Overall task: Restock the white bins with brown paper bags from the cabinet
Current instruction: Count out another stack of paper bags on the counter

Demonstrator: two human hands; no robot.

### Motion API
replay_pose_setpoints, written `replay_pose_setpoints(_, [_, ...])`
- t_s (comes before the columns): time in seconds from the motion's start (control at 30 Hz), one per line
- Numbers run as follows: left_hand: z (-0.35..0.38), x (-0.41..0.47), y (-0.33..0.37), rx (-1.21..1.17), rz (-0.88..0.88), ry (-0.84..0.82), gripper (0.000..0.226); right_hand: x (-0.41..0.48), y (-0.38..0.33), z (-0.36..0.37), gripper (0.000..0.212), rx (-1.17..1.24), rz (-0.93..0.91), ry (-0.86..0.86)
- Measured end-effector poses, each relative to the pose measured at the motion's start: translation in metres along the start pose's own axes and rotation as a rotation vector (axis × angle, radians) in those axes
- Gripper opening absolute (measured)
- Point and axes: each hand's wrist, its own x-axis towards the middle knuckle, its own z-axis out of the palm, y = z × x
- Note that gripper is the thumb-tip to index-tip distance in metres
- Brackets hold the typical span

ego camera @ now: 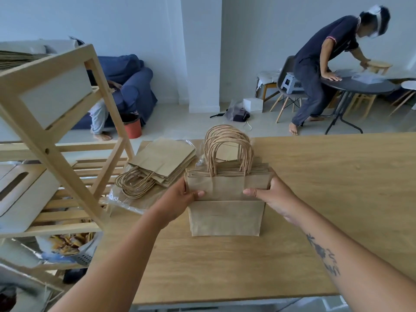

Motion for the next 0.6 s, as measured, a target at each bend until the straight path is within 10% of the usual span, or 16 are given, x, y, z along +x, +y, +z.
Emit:
replay_pose_setpoints(0.37, [0.011,0.021,0.014,0.239,0.050,0.349,0.059,0.056,0.003,-0.019,0.063,-0.067,-0.066,-0.126])
replay_pose_setpoints(0.6, [0.013,0.029,0.019,0.306,0.107,0.350,0.026,0.073,-0.002,-0.022,0.017,-0.150,-0.104,-0.135])
